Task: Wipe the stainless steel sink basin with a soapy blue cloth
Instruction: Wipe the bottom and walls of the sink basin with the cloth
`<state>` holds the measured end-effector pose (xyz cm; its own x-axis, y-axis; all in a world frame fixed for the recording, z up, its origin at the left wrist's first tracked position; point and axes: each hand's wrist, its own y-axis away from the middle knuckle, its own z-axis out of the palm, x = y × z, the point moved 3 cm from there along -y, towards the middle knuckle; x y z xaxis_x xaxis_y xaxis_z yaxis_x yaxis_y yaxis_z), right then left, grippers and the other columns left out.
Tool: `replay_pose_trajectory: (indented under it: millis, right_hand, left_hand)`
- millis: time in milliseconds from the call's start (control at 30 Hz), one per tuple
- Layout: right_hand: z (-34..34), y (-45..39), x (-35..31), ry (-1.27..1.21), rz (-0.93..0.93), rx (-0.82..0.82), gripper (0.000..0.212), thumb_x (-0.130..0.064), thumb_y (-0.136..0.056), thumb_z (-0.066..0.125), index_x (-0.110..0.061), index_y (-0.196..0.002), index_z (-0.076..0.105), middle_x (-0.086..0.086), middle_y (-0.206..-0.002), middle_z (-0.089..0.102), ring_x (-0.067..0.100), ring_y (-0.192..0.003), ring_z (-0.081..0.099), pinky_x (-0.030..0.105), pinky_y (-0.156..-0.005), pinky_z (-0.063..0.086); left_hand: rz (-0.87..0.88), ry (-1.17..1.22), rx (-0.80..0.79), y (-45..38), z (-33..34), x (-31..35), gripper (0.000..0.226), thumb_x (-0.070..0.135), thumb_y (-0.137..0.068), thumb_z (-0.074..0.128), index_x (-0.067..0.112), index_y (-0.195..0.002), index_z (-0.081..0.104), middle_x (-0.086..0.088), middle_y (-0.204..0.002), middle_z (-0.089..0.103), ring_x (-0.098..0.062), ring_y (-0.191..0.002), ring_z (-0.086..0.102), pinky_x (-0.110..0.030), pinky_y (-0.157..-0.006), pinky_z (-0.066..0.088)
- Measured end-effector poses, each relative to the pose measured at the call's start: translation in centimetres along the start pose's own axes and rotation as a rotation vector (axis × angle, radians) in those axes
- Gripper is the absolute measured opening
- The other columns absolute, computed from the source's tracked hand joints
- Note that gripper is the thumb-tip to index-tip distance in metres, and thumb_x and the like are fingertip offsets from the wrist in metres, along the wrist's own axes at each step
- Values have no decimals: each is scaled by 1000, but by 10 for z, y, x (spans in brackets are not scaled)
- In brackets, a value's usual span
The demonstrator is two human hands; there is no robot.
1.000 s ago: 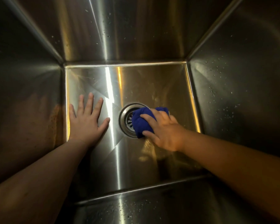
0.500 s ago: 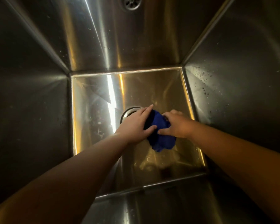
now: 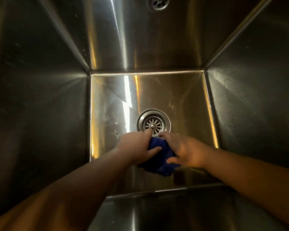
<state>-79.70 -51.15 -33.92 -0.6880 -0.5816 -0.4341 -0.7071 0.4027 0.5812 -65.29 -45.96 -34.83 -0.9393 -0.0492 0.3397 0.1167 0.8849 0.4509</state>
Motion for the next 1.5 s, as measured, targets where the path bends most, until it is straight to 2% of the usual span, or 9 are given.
replay_pose_trajectory:
  millis: [100, 233, 367, 433, 567, 700, 933, 1233, 1500]
  right_hand:
    - [13, -10, -36, 125, -123, 81, 68, -23, -70, 75, -10, -129, 42, 13, -126, 53, 29, -114, 53, 42, -95, 46]
    - [49, -26, -68, 264, -57, 44, 92, -52, -44, 84, -17, -125, 55, 23, -128, 57, 34, -115, 58, 47, -78, 57]
    - [63, -29, -65, 257, -75, -45, 84, -37, -90, 53, -19, -148, -5, 10, -142, -31, 29, -129, -32, 57, -113, 6]
    - [59, -39, -64, 286, -79, -41, 87, -35, -91, 50, -21, -142, -19, 9, -141, -34, 26, -132, -31, 54, -113, 4]
    - [41, -96, -78, 254, -118, 226, 70, -31, -81, 49, -15, -145, 26, 23, -149, 29, 38, -136, 33, 59, -92, 46]
    - [-3, -174, -92, 246, -58, 229, 87, -33, -87, 57, -22, -149, -3, 15, -157, -14, 31, -145, -8, 54, -113, 11]
    - [-30, -197, -85, 74, -59, 259, 84, -22, -85, 62, -29, -150, 9, 11, -159, -2, 29, -145, 1, 48, -116, 14]
    - [48, -79, -93, 31, -256, 185, 49, -26, -89, 50, -19, -137, 45, 20, -145, 39, 38, -132, 40, 58, -100, 40]
    - [53, -3, -56, 145, -298, -106, 50, -32, -86, 57, -27, -135, 45, 17, -142, 35, 35, -127, 37, 49, -97, 41]
  left_hand:
    - [-115, -241, 13, 33, -4, -38, 55, 55, -90, 39, 19, -132, 38, -9, -131, 48, -26, -116, 48, -37, -88, 40]
    - [-225, -358, -113, 60, 13, -39, 71, 42, -99, 22, 4, -144, -18, -20, -156, -14, -35, -144, -10, -48, -116, 4]
    - [-264, -331, -228, 64, 33, -29, 75, 48, -99, 19, 2, -132, -31, -22, -143, -35, -34, -140, -26, -44, -114, -12]
    - [-269, -398, -205, 58, 31, -41, 72, 44, -100, 16, 0, -130, -33, -23, -148, -31, -33, -138, -29, -44, -112, -15]
    - [-363, -536, -122, 31, 14, -82, 65, 30, -101, 14, -5, -134, -29, -23, -152, -23, -35, -141, -21, -45, -113, -13]
    - [-576, -699, -83, -18, -28, -126, 63, 28, -100, 13, -9, -141, -18, -24, -155, -14, -39, -143, -12, -48, -115, -4]
    - [-605, -763, -118, -41, -48, -141, 77, 42, -98, 24, -6, -143, -16, -22, -156, -10, -35, -144, -8, -44, -116, 1]
    - [-643, -338, -854, 15, 30, -62, 74, 38, -97, 44, 11, -151, 1, -12, -158, -11, -43, -143, -4, -58, -112, 13]
    - [-74, -605, -776, 43, 47, 2, 39, 20, -99, 34, 5, -132, 49, -16, -133, 52, -37, -119, 51, -48, -95, 38]
